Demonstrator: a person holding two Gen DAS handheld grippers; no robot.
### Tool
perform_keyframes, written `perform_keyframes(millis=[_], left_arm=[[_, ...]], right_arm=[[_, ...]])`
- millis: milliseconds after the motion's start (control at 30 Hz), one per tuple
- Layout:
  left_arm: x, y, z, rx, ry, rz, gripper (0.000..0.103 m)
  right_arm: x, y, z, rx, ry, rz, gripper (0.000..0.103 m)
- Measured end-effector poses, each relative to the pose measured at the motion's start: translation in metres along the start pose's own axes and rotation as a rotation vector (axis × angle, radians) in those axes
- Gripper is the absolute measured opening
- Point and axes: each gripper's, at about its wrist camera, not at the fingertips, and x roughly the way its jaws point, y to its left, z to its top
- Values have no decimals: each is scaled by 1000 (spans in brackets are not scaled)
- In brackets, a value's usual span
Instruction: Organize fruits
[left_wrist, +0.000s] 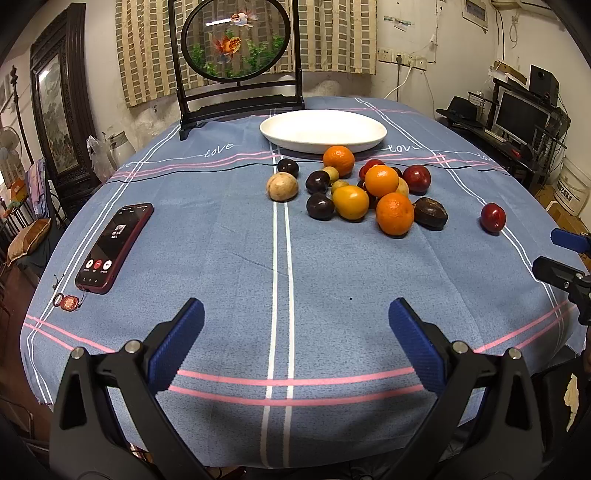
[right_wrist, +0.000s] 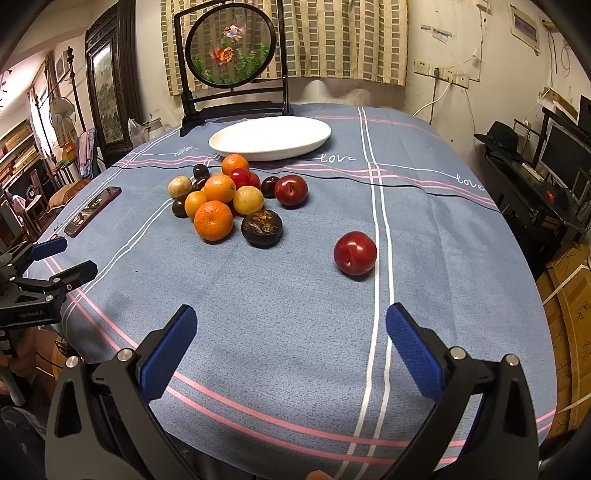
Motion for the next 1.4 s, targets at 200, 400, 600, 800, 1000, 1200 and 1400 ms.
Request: perform_keyframes(millis=[200, 400, 600, 800, 1000, 1200, 1400], left_arm=[[1, -1, 0, 2, 5, 1, 101], [8, -2, 0, -1, 24, -1, 101], [20, -1, -2, -7, 61, -4, 101], [30, 4, -1, -19, 85, -10, 101], [43, 5, 3, -12, 98, -31, 101], [57, 5, 23, -1, 85, -74, 99], [80, -25, 53, 25, 115, -253, 61]], right_arm=[[1, 0, 0, 4, 4, -1, 102], [12, -9, 6, 27, -4, 13, 102], [47, -37, 21, 118, 34, 17, 102], [73, -53, 32, 151, 76, -3, 79], [93, -53, 38, 134, 124, -8, 53], [94, -61, 36, 162, 110, 22, 40], [93, -69, 34, 212, 103, 62, 40]])
